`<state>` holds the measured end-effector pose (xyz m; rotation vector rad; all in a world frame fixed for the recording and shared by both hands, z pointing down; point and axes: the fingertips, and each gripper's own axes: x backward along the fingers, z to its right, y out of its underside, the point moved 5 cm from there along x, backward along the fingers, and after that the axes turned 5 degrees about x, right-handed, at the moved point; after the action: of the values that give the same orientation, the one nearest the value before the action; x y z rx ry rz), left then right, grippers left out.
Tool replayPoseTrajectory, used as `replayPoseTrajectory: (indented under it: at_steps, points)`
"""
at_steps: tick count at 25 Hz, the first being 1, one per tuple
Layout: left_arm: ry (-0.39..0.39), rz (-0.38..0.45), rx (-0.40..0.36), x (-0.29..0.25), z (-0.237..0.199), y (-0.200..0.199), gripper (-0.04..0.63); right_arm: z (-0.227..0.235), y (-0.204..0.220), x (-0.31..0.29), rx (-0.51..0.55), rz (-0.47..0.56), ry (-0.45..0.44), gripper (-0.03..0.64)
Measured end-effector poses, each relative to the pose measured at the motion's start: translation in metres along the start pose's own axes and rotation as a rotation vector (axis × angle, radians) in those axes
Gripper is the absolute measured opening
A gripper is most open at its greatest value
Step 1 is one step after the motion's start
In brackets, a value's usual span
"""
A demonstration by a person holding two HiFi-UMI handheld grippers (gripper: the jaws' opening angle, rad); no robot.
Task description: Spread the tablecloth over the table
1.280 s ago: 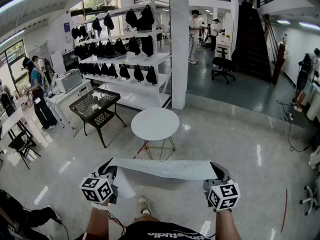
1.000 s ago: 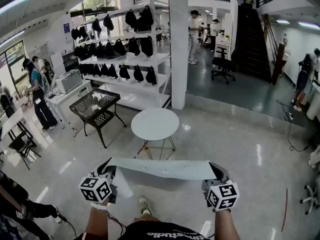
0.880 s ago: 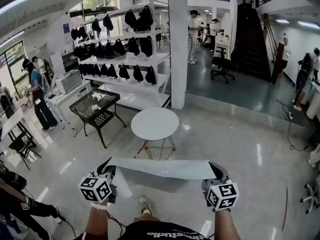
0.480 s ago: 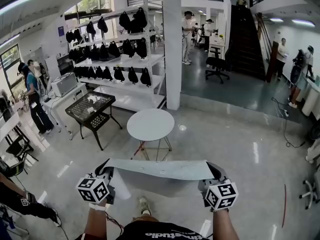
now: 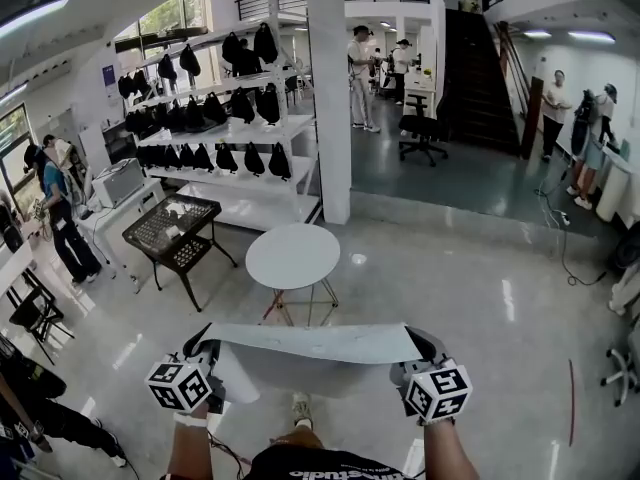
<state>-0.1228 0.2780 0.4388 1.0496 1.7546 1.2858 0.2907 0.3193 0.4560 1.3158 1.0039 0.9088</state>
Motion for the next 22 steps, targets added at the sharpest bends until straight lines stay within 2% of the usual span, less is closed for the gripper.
replayPoseTrajectory:
  at_steps: [13,18,22]
  points:
    - [0.007,-0.036,0.029,-0.031,-0.013,0.008,0.017,0.015,0.002,-0.029,-0.016,-0.025,0.008,0.026]
    - [0.0,-0.01,0.066,-0.041,-0.027,0.0,0.017,0.014,0.001,-0.053,-0.024,-0.041,-0.01,0.026]
    - [-0.008,0.002,0.067,-0.055,-0.04,-0.008,0.017,0.013,0.0,-0.074,-0.023,-0.06,-0.019,0.026]
